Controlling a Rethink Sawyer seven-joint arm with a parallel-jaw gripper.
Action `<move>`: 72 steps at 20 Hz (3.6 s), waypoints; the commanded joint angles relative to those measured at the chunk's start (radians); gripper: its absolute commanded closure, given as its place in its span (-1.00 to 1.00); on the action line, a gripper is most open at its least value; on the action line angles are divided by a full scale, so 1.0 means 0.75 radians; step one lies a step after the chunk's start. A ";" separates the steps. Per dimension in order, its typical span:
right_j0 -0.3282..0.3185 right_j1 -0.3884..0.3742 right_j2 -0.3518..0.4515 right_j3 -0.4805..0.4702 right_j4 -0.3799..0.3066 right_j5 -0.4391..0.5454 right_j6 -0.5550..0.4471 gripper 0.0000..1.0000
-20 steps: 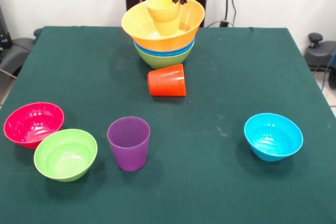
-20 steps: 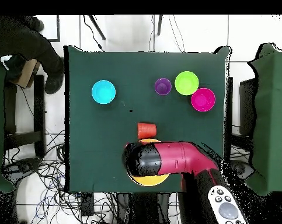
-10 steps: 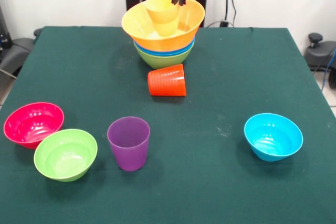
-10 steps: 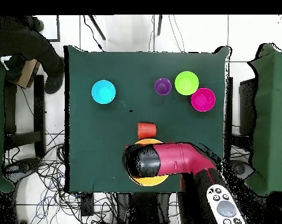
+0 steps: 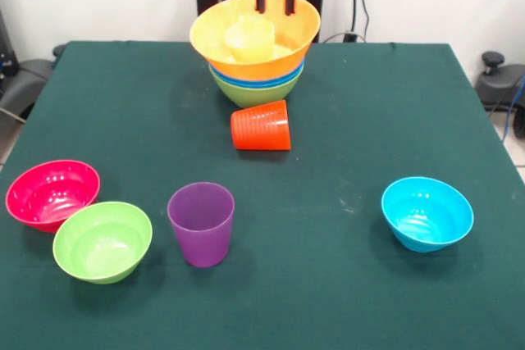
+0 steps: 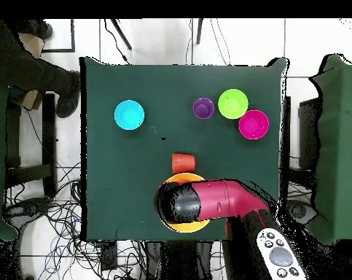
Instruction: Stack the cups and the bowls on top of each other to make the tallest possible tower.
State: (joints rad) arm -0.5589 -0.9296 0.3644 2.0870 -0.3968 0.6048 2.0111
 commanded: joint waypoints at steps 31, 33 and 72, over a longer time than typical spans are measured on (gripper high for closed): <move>0.167 0.309 -0.014 -0.407 -0.016 0.053 -0.029 -1.00; 0.173 0.331 -0.007 -0.450 -0.012 0.077 -0.042 -1.00; 0.142 0.548 0.119 -0.942 -0.058 0.368 -0.345 -1.00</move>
State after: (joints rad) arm -0.4466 -0.5616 0.3730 1.5004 -0.4022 0.7259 2.0111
